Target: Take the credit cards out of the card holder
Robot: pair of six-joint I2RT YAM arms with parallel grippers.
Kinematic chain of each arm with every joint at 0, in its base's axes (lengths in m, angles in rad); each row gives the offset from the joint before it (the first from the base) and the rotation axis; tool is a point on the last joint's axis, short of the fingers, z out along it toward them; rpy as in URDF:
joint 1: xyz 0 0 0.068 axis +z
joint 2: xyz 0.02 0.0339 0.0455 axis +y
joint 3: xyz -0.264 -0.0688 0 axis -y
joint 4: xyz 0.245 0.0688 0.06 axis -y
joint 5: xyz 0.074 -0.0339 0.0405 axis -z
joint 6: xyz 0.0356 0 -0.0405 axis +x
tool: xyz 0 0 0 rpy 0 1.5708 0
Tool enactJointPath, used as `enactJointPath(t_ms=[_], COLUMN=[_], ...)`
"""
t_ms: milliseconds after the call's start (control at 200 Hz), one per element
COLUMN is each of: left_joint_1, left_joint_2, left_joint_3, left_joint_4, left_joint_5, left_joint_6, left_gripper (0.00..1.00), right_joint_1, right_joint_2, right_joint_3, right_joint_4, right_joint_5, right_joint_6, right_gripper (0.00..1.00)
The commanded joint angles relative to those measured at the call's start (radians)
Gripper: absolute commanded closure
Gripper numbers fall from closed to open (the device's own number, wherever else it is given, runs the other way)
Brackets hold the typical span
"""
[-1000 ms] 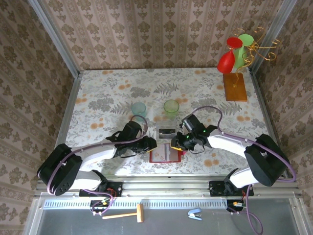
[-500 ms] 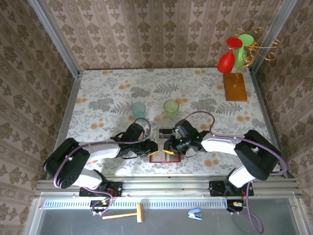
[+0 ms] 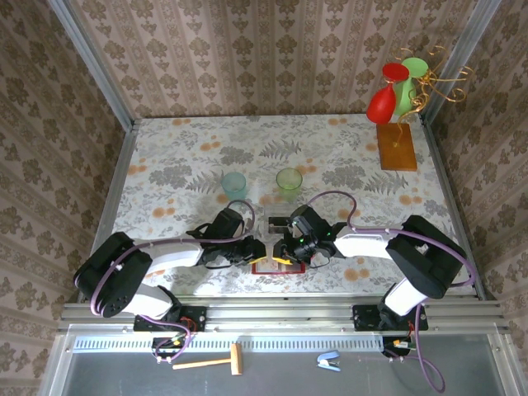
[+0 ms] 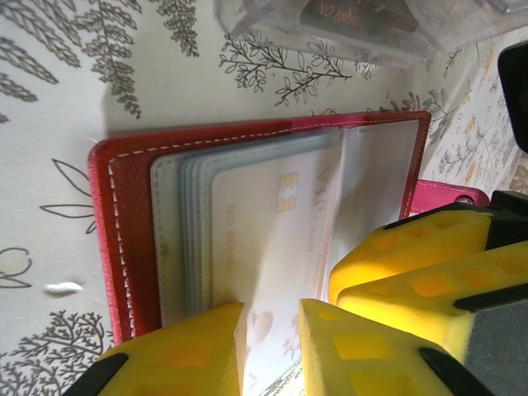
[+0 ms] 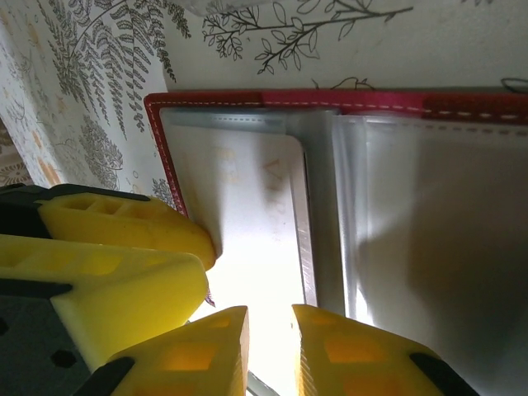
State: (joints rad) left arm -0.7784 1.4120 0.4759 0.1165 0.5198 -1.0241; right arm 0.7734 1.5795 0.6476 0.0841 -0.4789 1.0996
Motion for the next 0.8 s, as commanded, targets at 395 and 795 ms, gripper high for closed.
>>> enactJointPath(t_ms=[395,795], left_joint_1=[-0.007,-0.007], left_joint_2=[0.001,-0.001], left_joint_3=[-0.005,-0.006], left_joint_4=[-0.025,-0.029], left_joint_5=[-0.011,-0.014], left_joint_6=[0.021,0.021], left_gripper=[0.76,0.76], right_joint_1=[0.006,0.007], right_joint_2=[-0.004,-0.010], right_joint_3=[0.002,0.006], right_joint_4=[-0.110,-0.022], right_joint_5=[0.078,0.052], right_joint_6=[-0.050,-0.025], right_gripper=[0.78,0.83])
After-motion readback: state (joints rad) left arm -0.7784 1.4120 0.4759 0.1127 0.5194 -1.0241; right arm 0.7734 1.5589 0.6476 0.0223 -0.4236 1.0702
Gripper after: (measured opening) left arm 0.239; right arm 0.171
